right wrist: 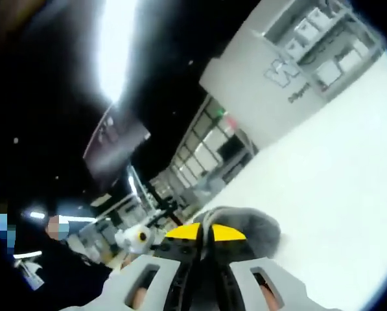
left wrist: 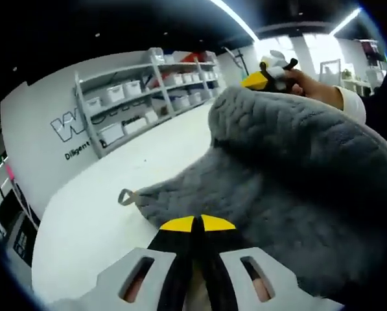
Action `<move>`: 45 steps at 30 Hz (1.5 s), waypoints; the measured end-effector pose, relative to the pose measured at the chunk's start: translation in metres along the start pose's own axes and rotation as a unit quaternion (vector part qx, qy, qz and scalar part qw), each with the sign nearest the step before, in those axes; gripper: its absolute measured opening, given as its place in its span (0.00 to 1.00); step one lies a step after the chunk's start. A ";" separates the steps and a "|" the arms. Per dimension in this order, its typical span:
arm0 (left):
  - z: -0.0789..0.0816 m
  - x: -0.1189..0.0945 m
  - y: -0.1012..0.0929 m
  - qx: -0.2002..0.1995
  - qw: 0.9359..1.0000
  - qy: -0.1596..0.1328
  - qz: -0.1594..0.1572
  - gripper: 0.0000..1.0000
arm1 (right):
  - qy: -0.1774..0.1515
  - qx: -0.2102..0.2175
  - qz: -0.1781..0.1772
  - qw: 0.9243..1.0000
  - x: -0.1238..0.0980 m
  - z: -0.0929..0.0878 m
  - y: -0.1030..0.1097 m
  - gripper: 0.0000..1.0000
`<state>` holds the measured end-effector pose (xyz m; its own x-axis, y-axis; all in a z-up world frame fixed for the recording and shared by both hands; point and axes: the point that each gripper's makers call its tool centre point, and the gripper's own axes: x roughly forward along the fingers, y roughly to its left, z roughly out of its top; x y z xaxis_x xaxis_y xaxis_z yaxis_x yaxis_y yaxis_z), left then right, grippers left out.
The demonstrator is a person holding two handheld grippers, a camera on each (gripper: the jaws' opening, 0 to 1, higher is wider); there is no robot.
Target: Open the folded towel by lifting each exposed corner and separating the folded layers until the towel lies flat within the target outline without major curled edges
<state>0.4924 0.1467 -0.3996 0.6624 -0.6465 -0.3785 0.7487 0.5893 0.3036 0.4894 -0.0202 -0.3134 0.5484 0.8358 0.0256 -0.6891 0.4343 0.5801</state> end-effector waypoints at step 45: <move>-0.009 -0.008 -0.004 0.073 0.995 0.063 0.025 0.00 | 0.067 -0.253 -0.162 0.951 -0.020 0.000 -0.047 0.00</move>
<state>0.4841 0.1537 -0.4058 0.6979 -0.5468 -0.4626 0.7162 0.5375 0.4452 0.5107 -0.0568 -0.3409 0.7293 0.6506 -0.2118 -0.6522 0.7546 0.0724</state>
